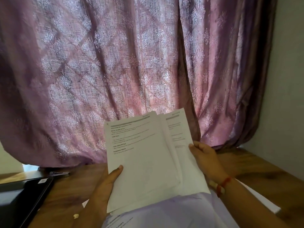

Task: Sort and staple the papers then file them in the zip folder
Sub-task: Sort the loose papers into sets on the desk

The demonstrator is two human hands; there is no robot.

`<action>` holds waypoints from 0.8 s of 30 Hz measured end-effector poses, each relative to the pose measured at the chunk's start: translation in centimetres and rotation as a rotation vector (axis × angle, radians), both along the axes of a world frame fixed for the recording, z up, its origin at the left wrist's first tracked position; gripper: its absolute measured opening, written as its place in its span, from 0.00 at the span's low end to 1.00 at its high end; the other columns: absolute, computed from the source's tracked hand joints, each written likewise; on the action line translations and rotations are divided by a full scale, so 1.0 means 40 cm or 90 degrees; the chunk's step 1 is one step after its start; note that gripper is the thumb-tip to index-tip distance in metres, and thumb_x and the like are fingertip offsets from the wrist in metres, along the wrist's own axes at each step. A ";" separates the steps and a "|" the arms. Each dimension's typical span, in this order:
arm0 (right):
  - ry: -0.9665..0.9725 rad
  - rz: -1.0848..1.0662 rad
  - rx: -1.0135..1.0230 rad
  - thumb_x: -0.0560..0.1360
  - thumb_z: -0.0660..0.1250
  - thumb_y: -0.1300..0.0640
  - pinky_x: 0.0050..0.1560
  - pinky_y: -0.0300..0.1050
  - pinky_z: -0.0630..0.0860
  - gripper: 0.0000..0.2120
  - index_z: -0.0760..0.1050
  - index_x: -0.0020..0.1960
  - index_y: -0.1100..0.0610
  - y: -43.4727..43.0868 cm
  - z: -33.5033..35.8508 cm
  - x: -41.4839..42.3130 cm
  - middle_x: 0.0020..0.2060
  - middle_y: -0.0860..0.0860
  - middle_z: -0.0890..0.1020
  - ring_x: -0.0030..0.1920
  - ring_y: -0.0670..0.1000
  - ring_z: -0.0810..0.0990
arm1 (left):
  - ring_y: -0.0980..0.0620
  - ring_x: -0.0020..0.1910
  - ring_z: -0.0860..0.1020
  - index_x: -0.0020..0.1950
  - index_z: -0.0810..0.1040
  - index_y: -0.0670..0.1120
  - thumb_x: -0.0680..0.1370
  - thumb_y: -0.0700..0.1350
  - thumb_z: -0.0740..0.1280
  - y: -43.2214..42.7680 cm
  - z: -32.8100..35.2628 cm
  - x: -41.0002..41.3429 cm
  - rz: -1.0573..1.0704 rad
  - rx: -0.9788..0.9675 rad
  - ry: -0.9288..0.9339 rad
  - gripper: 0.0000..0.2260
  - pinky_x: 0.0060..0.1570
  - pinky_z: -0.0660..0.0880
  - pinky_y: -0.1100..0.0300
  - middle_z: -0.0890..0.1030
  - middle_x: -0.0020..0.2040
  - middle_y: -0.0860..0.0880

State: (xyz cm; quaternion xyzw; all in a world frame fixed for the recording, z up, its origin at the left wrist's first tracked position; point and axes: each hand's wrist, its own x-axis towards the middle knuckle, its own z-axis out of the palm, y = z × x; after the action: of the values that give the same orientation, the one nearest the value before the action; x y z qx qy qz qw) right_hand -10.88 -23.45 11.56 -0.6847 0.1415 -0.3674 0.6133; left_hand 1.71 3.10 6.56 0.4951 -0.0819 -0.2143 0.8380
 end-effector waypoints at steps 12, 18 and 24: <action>0.068 0.266 0.129 0.81 0.58 0.42 0.56 0.52 0.79 0.17 0.79 0.59 0.51 0.031 -0.047 -0.005 0.53 0.49 0.85 0.53 0.50 0.84 | 0.41 0.57 0.84 0.67 0.77 0.48 0.75 0.41 0.75 -0.052 -0.009 0.006 0.033 0.086 -0.233 0.21 0.57 0.80 0.42 0.85 0.60 0.45; 0.100 0.062 -0.237 0.80 0.63 0.51 0.60 0.35 0.73 0.13 0.70 0.64 0.43 0.044 -0.083 0.003 0.54 0.32 0.77 0.56 0.36 0.76 | 0.43 0.60 0.82 0.69 0.76 0.47 0.74 0.39 0.71 -0.059 0.012 -0.018 0.012 0.067 -0.286 0.22 0.61 0.78 0.43 0.84 0.62 0.44; -0.091 0.147 -0.147 0.81 0.63 0.55 0.55 0.33 0.75 0.16 0.69 0.66 0.42 0.060 -0.044 -0.005 0.59 0.36 0.79 0.60 0.37 0.77 | 0.48 0.55 0.85 0.66 0.75 0.50 0.76 0.37 0.69 -0.055 0.067 -0.057 0.030 0.047 -0.345 0.19 0.47 0.83 0.55 0.86 0.57 0.49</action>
State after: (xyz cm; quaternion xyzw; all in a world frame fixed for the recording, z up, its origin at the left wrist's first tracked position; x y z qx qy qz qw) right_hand -11.07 -21.05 9.80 -0.7346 -0.0247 -0.3561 0.5769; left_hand -0.56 0.90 9.23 0.5664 -0.2836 -0.0576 0.7716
